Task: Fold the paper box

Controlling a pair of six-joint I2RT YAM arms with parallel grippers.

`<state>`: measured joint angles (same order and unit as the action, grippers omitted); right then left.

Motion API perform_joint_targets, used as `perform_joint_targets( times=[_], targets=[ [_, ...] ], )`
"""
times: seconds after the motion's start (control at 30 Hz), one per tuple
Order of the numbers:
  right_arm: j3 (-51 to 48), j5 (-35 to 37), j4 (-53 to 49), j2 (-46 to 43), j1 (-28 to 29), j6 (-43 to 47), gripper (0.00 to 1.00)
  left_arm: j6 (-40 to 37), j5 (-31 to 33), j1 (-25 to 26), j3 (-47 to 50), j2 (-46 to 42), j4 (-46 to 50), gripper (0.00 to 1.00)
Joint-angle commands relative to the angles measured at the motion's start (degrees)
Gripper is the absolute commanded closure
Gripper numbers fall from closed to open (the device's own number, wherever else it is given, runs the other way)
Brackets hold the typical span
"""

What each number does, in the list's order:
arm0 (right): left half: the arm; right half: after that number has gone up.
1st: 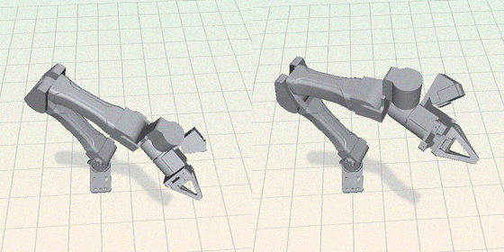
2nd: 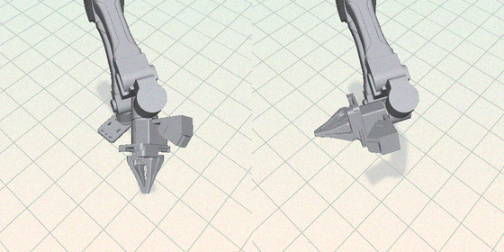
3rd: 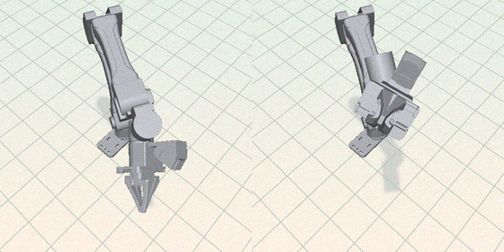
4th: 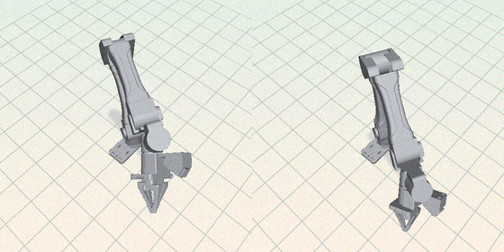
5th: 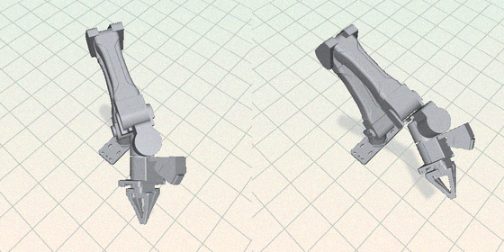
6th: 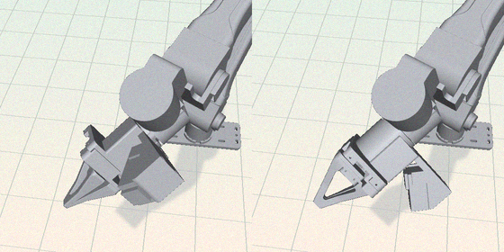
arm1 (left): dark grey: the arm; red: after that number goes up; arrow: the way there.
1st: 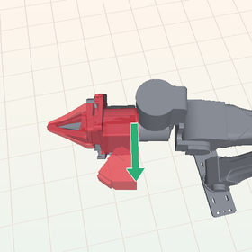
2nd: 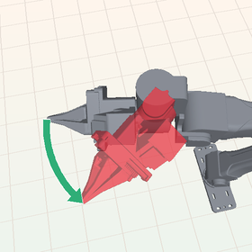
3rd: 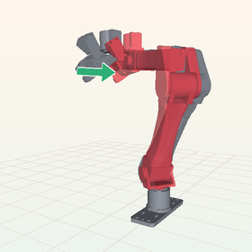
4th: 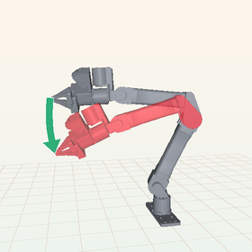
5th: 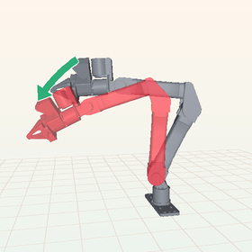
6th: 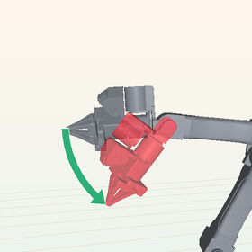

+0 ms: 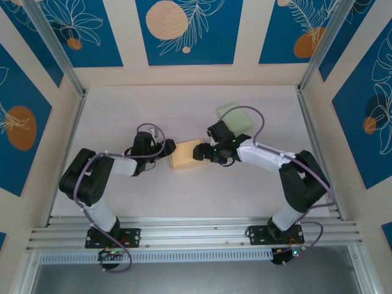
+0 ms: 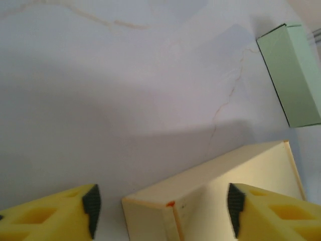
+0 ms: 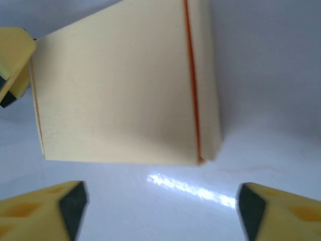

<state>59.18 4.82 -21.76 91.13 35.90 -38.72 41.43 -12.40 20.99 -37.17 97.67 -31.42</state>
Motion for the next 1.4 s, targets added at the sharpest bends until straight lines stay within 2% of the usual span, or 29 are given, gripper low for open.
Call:
perform_joint_targets(
  times=[0.0,0.07,0.1,0.2,0.3,0.47,0.57,0.63,0.77,0.87,1.0,1.1,1.23,1.27,1.33,1.37],
  targets=[
    [1.6,8.87,-8.13,-8.93,-0.45,4.73,0.01,-6.5,0.36,-1.63,-2.56,-7.71,6.15,0.2],
    [1.14,14.12,-9.86,-13.43,-1.55,7.48,0.01,-11.29,4.62,-2.08,-3.22,-13.68,12.65,0.1],
    [0.75,17.1,-10.41,-15.65,-2.22,8.94,0.01,-13.54,7.07,-2.33,-3.19,-17.1,15.6,0.01],
    [-2.94,23.59,-6.63,-21.38,-4.55,15.03,0.01,-20.3,14.94,-2.84,-1.53,-26.67,21.32,0.0],
    [-10.77,25.24,4.79,-26.32,-6.26,24.17,0.01,-28.16,23.16,-3.23,2.51,-35.17,23.68,0.0],
    [-26.14,24.0,27.69,-32.71,-10.21,34.82,0.01,-41.0,30.49,-4.92,11.71,-44.46,21.0,0.0],
    [-31.74,17.91,34.28,-35.15,-15.86,34.8,0.01,-44.77,30.86,-7.1,19.57,-47.56,11.79,0.0],
    [-34.85,14.61,38.42,-35.47,-20.13,33.42,0.01,-45.73,28.28,-9.33,25.0,-47.16,3.09,0.0],
    [-40.19,9.68,48.7,-34.08,-25.29,33.29,0.01,-45.75,24.18,-13.14,29.19,-42.21,-6.75,0.0],
    [-40.76,8.85,53.04,-29.65,-26.79,33.32,0.01,-44.9,19.91,-14.38,29.48,-37.28,-14.41,0.0],
    [-42.56,7.37,62.12,-23.16,-27.74,33.03,0.01,-45.33,15.62,-14.35,27.8,-25.38,-26.62,0.0],
    [-42.71,5.77,64.7,-19.86,-28.19,33.25,0.01,-47.23,14.21,-14.3,25.57,-21.14,-26.72,0.0],
    [-42.19,1.98,63.96,-19.42,-28.87,35.28,0.01,-49.24,11.62,-14.25,23.94,-9.02,-35.98,0.0],
    [-42.46,1.2,64.14,-19.85,-28.78,35.82,0.01,-48.77,12.24,-14.33,23.42,-8.37,-35.72,0.0],
    [-43.72,-2.97,65.12,-20.89,-28.34,37.13,0.01,-49.12,10.66,-14.58,21.2,-10.87,-27.7,0.0],
    [-44.02,-5.03,65.37,-21.12,-28.21,37.23,0.01,-49.06,10.53,-14.66,20.67,-10.02,-28.07,0.0]
  ],
)
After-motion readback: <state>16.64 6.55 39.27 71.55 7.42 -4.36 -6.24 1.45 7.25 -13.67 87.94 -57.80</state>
